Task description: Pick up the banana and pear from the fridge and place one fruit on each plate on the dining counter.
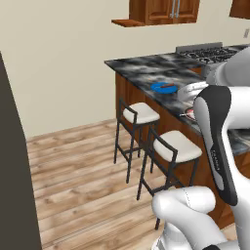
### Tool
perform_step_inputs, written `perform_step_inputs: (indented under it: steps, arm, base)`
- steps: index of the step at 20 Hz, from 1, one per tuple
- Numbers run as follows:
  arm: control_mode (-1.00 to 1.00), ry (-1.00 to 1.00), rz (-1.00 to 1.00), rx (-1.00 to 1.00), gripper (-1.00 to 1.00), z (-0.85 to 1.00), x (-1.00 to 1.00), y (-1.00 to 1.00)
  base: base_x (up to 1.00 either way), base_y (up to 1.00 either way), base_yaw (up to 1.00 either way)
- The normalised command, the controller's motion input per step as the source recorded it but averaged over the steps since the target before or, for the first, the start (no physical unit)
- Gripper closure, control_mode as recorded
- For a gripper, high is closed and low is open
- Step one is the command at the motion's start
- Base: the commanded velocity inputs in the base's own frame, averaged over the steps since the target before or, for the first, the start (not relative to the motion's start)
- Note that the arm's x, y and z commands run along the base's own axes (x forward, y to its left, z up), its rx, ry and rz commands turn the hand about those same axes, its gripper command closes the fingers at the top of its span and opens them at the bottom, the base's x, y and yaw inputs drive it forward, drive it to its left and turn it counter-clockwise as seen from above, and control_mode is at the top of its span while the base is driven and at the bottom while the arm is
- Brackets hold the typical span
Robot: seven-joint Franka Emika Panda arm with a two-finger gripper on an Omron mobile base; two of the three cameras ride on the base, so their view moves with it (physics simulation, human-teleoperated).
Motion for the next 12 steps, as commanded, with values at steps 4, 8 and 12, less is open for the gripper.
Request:
perform_step_inputs:
  steps: [4, 8, 12]
  arm:
    - [1.0, 0.0, 0.0, 0.0, 1.0, 0.0, 0.0, 0.0]
    - [1.0, 0.0, 0.0, 0.0, 1.0, 0.0, 0.0, 0.0]
    - [1.0, 0.0, 0.0, 0.0, 1.0, 0.0, 0.0, 0.0]
  base:
    - [0.96, 1.0, -0.44]
    - [0.94, 0.96, -0.61]
    - [0.8, 0.89, -0.67]
